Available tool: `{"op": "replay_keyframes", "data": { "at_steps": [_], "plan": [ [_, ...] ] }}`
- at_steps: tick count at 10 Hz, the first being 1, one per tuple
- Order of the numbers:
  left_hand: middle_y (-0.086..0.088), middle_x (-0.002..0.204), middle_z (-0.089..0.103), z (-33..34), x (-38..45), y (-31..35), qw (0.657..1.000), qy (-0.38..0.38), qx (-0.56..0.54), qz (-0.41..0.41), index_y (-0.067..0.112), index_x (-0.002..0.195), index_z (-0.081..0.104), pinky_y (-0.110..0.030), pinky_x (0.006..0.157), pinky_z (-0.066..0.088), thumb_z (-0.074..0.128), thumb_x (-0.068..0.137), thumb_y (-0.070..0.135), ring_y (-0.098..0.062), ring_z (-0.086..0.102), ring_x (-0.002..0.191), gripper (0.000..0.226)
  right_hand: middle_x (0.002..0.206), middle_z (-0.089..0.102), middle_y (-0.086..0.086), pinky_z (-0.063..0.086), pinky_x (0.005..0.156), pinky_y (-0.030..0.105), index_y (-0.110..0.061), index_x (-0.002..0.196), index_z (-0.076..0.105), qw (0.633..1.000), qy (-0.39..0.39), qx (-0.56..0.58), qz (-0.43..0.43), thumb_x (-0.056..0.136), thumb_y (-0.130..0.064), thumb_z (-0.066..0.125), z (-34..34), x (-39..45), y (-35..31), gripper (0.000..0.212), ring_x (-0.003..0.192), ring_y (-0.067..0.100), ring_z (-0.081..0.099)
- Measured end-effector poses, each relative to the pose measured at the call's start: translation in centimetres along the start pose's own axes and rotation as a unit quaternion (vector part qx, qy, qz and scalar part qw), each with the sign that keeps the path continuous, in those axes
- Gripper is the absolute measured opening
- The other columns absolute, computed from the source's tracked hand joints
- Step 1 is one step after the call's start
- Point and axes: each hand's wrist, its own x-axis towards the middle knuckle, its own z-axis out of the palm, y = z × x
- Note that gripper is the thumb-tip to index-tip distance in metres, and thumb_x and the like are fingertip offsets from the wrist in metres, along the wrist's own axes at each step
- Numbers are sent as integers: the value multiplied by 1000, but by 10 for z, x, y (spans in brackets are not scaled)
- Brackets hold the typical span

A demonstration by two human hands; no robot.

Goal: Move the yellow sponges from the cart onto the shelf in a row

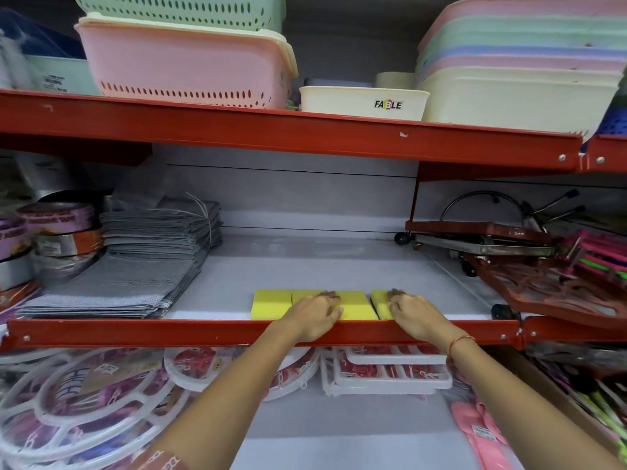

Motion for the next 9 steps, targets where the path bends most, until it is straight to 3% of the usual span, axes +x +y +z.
{"op": "replay_keyframes", "data": {
  "at_steps": [4, 5, 6, 7, 9],
  "plan": [
    [-6, 159, 26, 3, -1, 4, 1000, 8, 9, -5, 10, 147, 34, -31, 121, 15, 27, 101, 31, -18, 20, 149, 51, 137, 52, 23, 39, 101, 37, 3, 117, 57, 1000, -1, 17, -11, 98, -18, 30, 3, -4, -19, 40, 124, 38, 48],
    [-6, 160, 23, 1, -4, 6, 1000, -3, 7, -9, 10, 149, 30, -32, 121, 13, 26, 101, 34, -17, 16, 150, 53, 140, 49, 22, 35, 103, 33, 4, 120, 55, 1000, -11, 23, -10, 99, -18, 28, 2, -8, -20, 40, 128, 35, 45],
    [-6, 160, 22, -1, -8, 4, 999, -10, -19, -27, 12, 150, 27, -34, 122, 13, 26, 99, 44, -18, 15, 150, 60, 149, 39, 20, 24, 114, 30, 2, 135, 43, 999, -10, 20, -33, 101, -23, 26, 7, -10, -23, 46, 141, 29, 31],
    [-7, 161, 21, -18, -22, 4, 999, 13, -25, -37, 12, 150, 25, -34, 121, 13, 25, 98, 47, -18, 16, 150, 63, 154, 32, 15, 19, 120, 36, -4, 141, 37, 998, 7, 29, -57, 101, -31, 26, 6, -17, -34, 50, 146, 24, 22],
    [-7, 161, 18, -69, -57, 2, 995, 86, -22, -38, 9, 151, 22, -32, 122, 10, 26, 100, 43, -17, 15, 150, 61, 158, 21, 10, 12, 120, 32, -5, 147, 26, 990, 55, 56, -117, 101, -37, 24, -21, -36, -82, 56, 148, 18, 14]
  ]
}}
